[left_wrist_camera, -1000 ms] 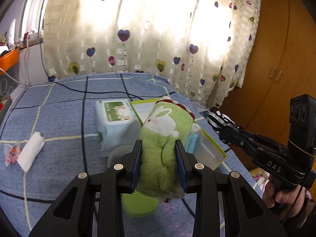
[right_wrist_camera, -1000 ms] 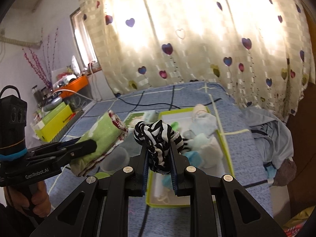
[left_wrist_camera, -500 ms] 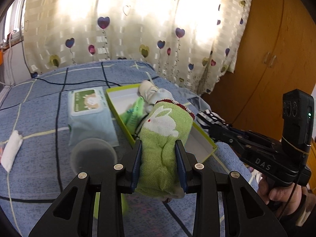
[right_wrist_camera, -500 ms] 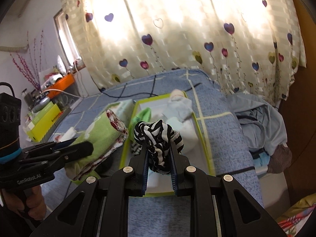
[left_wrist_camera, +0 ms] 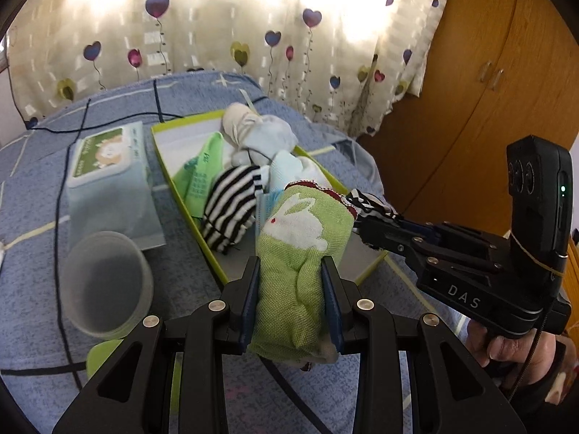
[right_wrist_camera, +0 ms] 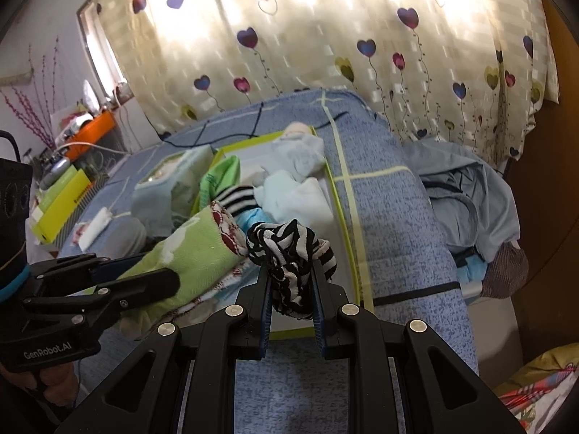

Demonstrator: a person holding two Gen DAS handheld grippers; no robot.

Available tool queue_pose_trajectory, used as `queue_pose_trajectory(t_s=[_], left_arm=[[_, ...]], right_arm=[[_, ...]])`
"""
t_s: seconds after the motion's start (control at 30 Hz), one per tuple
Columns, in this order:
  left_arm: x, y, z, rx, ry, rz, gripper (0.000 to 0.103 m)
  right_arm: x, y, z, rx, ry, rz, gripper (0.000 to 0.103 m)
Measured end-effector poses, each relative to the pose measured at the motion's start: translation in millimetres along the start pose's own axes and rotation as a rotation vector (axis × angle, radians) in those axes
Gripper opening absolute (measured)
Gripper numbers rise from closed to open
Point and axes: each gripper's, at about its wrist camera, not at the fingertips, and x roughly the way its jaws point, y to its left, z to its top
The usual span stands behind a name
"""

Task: Organize soft objects
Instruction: 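Carry the green rabbit towel and striped sock over the white box with both grippers, then open both grippers to drop the rabbit towel and striped sock into the box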

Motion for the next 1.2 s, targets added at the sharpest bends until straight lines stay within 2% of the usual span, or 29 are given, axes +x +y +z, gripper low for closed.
queue_pose_trajectory(t_s=[0.27,0.53,0.67,0.83,1.2], left_arm=[[19.6,0.6,6.4,0.008,0.03,0.005,0.034],[29.4,6.7,15.0,-0.013,0.022,0.029,0.035],[29.0,10.9,16.1,-0.027,0.022,0.004,0.038],[23.3,9.5,15.0,-0.028,0.012,-0.013,0.042],[-3.1,12.0,13.8,-0.044,-0.063,-0.022,0.044]], right_arm=[[18.2,-6.4,1.8,0.001,0.046,-0.013,0.018],[36.5,-5.8,8.2,-0.005,0.075,-0.007,0.021],[33.2,-2.6,8.3,-0.016,0.066,0.001,0.038],[20.9,0.4,8.4,-0.03,0.04,-0.016,0.05],[-2.3,7.2,7.6,-0.038,-0.021,-0.014,0.051]])
